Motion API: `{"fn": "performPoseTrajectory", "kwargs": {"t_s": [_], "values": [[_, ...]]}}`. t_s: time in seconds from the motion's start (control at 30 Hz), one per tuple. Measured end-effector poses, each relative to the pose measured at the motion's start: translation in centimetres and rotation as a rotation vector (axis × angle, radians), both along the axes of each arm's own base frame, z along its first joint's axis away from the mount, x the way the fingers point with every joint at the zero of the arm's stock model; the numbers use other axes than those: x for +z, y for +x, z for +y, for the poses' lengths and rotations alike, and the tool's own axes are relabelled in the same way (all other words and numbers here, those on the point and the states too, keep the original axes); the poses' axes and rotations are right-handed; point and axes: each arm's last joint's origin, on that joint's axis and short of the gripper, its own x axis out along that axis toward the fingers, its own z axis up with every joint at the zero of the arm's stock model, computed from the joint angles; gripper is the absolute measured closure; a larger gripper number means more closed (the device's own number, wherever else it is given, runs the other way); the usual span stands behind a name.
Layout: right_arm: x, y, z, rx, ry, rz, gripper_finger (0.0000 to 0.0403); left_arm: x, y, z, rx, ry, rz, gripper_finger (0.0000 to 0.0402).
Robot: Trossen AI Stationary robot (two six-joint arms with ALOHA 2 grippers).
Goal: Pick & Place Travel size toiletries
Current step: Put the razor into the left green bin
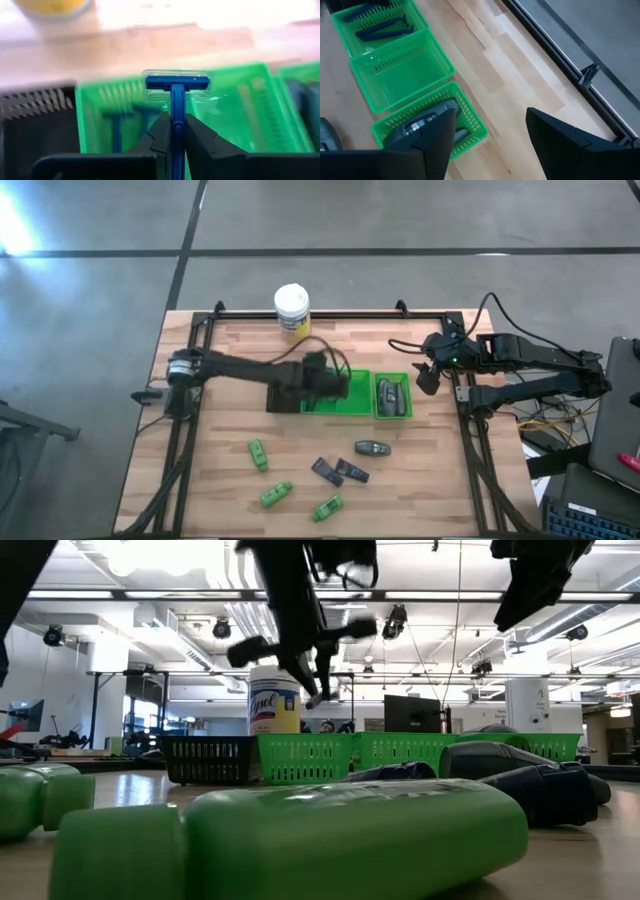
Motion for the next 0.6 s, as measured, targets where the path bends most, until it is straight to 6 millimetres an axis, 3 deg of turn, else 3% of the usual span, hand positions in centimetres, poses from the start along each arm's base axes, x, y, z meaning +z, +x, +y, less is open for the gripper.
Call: {"fn": "performPoseTrajectory", "kwargs": {"t_s": [0.2,0.47,0.6], "values": [[0.0,0.0,0.0,-0.029,0.02,-0.018,0.0147,-1.5,0.2,3.3,-0.061,-0.056,0.069,0.0368],[0.1,-0.2,0.0,-0.049,0.025,-0.032,0.0133,-4.3,-0.4,1.1,-0.104,-0.12,0.091,0.0366],[0.1,-0.2,0.0,-0.059,0.01,-0.031,0.0128,-5.2,-0.6,1.2,-0.099,-0.118,0.082,0.036]]}}
